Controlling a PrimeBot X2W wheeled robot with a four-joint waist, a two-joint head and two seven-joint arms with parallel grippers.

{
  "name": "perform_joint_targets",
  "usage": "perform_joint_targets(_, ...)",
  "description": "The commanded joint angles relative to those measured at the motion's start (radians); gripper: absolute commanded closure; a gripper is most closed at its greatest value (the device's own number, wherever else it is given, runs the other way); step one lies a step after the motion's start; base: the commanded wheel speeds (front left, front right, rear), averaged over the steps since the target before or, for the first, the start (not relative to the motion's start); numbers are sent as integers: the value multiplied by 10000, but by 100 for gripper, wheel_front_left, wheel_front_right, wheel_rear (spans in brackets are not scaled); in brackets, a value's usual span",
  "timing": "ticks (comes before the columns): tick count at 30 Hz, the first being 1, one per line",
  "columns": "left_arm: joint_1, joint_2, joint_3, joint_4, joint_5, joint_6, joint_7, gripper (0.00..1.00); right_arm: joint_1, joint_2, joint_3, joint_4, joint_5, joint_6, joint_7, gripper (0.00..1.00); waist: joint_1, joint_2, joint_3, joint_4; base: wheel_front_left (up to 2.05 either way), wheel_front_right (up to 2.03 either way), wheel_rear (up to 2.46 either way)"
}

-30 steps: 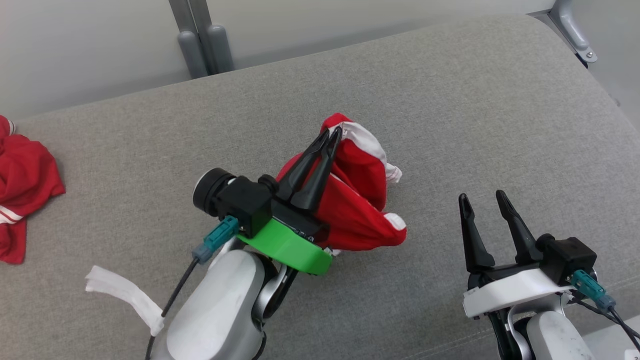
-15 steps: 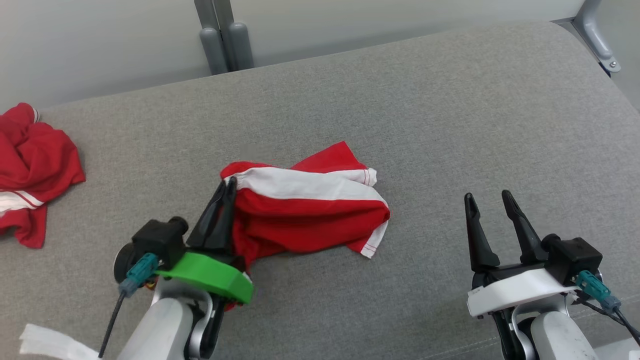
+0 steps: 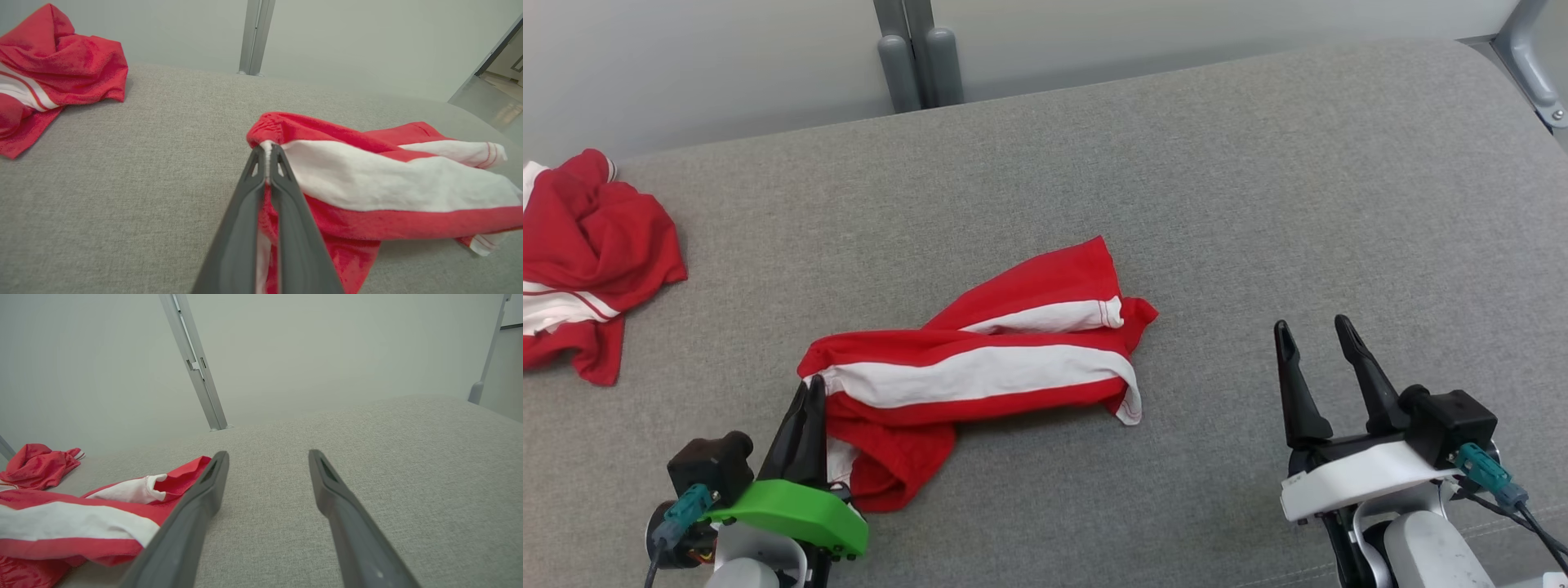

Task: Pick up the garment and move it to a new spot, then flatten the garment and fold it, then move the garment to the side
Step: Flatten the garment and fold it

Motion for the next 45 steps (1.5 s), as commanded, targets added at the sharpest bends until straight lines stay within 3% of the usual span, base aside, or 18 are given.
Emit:
perform_joint_targets(1,133,-24,74,168,-123,34,-56,100,6,-26,19,29,-25,4,-35,0,0,0,-4,14,0,0,0)
perform_joint_targets(27,9,-351,879,2995,-492,-315,-289,100,114,-24,471,316,-46,4,-35,0,0,0,-211,266,0,0,0)
perform_joint_targets(28,-1,-374,893,3068,-460,-322,-291,85,131,-26,482,326,-50,4,-35,0,0,0,-235,279,0,0,0)
perform_joint_targets(29,-13,-395,920,3088,-429,-334,-293,64,144,-26,490,333,-51,4,-35,0,0,0,-251,290,0,0,0)
perform_joint_targets(30,-36,-404,990,3016,-365,-353,-295,24,156,-26,501,340,-56,4,-35,0,0,0,-269,307,0,0,0)
perform_joint_targets(31,-44,-418,1047,2932,-306,-365,-297,5,168,-26,507,345,-58,4,-35,0,0,0,-286,322,0,0,0)
perform_joint_targets(32,-38,-435,1131,2803,-204,-368,-296,0,180,-26,514,352,-59,4,-35,0,0,0,-307,344,0,0,0)
perform_joint_targets(41,400,-621,1662,1287,838,-482,-292,0,279,-23,610,382,-114,4,-35,0,0,0,-571,732,0,0,0)
perform_joint_targets(45,655,-792,1765,634,1217,-584,-292,0,165,-17,1185,505,-140,4,-35,0,0,0,-647,990,0,0,0)
